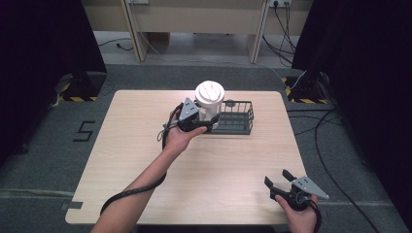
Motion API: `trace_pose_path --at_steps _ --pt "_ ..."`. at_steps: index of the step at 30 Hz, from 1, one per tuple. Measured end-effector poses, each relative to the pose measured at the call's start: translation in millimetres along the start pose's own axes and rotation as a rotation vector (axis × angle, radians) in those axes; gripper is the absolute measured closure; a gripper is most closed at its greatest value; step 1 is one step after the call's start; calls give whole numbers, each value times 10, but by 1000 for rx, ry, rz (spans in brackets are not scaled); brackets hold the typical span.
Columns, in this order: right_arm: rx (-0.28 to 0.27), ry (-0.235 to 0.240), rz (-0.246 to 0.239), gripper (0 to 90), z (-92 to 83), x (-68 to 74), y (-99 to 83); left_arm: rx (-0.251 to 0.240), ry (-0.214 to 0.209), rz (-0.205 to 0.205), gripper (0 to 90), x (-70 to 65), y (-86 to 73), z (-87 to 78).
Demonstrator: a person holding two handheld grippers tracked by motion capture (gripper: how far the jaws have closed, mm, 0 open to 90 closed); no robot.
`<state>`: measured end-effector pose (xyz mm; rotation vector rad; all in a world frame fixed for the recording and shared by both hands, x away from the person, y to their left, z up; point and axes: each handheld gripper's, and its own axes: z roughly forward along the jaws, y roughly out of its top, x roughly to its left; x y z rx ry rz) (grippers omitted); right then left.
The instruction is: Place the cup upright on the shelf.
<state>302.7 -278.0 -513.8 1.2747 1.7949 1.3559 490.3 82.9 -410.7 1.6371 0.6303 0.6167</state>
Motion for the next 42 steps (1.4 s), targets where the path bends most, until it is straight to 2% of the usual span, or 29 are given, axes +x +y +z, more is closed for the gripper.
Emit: trace_pose_path --at_steps 31,42 --pt "1 6 9 210 0 -1 0 3 40 -27 178 144 90 359" --pt "-2 9 7 210 -3 -2 -1 27 63 -36 178 177 62 513"
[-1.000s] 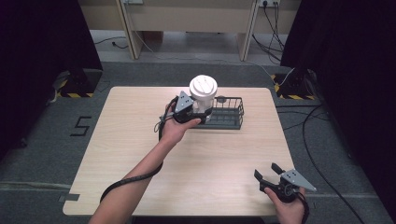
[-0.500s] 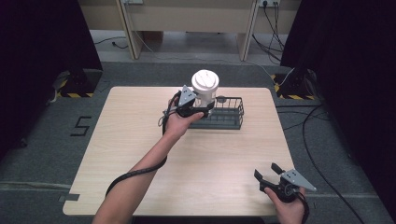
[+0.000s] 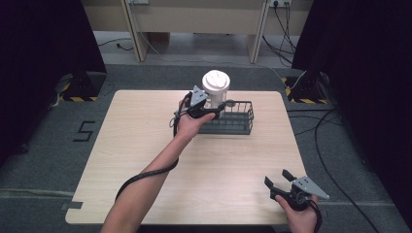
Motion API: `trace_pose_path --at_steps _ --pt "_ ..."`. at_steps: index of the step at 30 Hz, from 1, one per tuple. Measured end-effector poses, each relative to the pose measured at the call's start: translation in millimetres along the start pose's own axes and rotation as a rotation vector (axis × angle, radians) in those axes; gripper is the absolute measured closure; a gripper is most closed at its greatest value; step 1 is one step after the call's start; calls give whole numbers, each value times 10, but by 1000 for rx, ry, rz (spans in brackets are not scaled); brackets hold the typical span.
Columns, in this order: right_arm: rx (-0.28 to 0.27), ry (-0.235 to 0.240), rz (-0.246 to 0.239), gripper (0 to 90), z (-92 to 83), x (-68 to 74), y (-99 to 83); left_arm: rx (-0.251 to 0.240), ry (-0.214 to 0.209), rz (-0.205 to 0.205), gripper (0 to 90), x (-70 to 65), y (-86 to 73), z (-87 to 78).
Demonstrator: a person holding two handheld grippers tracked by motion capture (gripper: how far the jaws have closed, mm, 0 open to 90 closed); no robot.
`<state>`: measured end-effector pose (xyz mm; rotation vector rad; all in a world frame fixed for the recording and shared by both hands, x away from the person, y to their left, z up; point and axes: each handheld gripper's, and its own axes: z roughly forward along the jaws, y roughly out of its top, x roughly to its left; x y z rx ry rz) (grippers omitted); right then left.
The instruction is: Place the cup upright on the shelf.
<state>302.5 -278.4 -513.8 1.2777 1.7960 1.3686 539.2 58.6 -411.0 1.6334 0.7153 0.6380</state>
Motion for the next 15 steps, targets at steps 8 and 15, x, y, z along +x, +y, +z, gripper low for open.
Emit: trace_pose_path --at_steps 8,15 --pt "4 2 -1 210 0 3 0 9 20 -24 178 52 -28 86" --pt "6 3 -3 210 -1 3 0 14 27 -24 178 59 -9 154"
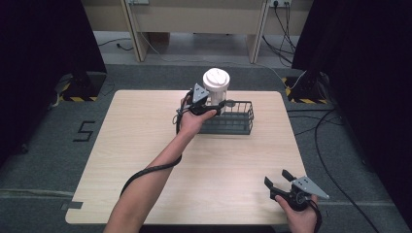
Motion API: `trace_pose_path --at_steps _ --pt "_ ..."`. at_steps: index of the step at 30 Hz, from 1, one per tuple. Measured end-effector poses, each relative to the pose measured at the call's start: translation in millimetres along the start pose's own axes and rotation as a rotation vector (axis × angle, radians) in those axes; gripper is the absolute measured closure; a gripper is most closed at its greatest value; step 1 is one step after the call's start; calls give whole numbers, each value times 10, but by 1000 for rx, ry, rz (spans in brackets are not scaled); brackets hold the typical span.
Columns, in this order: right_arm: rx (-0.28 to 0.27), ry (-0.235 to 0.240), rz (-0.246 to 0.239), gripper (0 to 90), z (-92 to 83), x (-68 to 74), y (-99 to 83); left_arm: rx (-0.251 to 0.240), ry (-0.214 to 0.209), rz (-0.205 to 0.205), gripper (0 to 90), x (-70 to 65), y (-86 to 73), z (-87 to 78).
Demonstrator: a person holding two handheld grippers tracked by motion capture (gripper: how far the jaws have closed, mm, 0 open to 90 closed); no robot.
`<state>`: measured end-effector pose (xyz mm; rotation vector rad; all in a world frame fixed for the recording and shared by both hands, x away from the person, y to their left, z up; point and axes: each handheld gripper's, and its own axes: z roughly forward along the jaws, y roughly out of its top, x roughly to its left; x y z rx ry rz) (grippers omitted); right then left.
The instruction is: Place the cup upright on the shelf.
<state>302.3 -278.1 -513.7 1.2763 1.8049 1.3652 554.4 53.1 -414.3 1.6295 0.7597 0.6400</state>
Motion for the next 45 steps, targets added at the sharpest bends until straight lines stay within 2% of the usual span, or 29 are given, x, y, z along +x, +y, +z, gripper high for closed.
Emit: trace_pose_path --at_steps 6,23,34,45 --pt "-2 2 3 210 -2 -3 0 13 12 -3 178 2 -5 62" --pt "-1 2 -7 211 0 -3 0 108 55 -10 177 -18 -243 180" --pt "-2 5 -9 210 -1 -3 0 138 59 -16 176 -54 -300 248" --pt "2 8 -11 209 3 3 1 171 49 -41 168 -26 -343 212"
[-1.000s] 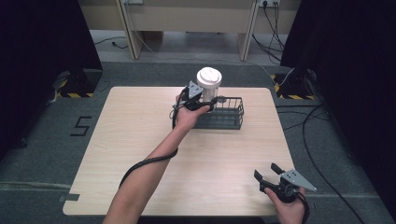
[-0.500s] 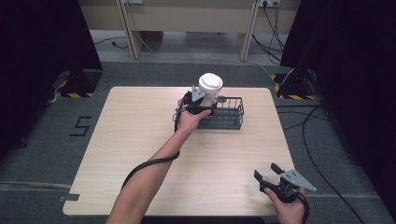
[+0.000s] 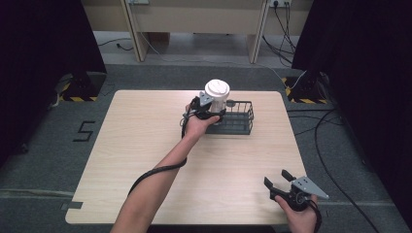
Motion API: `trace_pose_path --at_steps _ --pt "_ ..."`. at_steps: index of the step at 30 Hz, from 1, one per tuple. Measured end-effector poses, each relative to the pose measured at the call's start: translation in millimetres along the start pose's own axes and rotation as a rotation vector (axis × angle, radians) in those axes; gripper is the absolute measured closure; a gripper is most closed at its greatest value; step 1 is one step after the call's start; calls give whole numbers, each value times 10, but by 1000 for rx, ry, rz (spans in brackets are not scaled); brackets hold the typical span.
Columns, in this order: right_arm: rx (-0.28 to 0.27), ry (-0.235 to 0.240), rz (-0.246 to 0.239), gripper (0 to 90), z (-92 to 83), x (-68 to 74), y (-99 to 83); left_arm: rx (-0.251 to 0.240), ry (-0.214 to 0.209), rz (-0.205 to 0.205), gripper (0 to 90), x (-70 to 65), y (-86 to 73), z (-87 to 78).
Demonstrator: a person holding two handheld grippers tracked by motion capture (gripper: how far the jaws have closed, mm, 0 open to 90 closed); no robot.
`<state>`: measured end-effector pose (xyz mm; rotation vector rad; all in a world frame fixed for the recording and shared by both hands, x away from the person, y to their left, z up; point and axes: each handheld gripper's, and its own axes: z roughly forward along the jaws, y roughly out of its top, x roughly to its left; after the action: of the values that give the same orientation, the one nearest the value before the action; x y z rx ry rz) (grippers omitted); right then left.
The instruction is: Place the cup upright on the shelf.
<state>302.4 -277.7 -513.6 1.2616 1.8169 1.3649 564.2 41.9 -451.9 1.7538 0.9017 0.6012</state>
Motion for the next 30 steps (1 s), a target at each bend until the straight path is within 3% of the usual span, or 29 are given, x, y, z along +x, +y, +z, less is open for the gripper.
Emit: trace_pose_path --at_steps 8,17,30 --pt "-1 2 6 207 2 -9 0 -17 -22 16 143 15 50 -122" --pt "-2 -4 12 201 1 -10 0 -9 -35 24 143 1 -32 -250" --pt "-1 -7 10 200 3 -8 0 -13 -49 75 144 38 -138 -575"
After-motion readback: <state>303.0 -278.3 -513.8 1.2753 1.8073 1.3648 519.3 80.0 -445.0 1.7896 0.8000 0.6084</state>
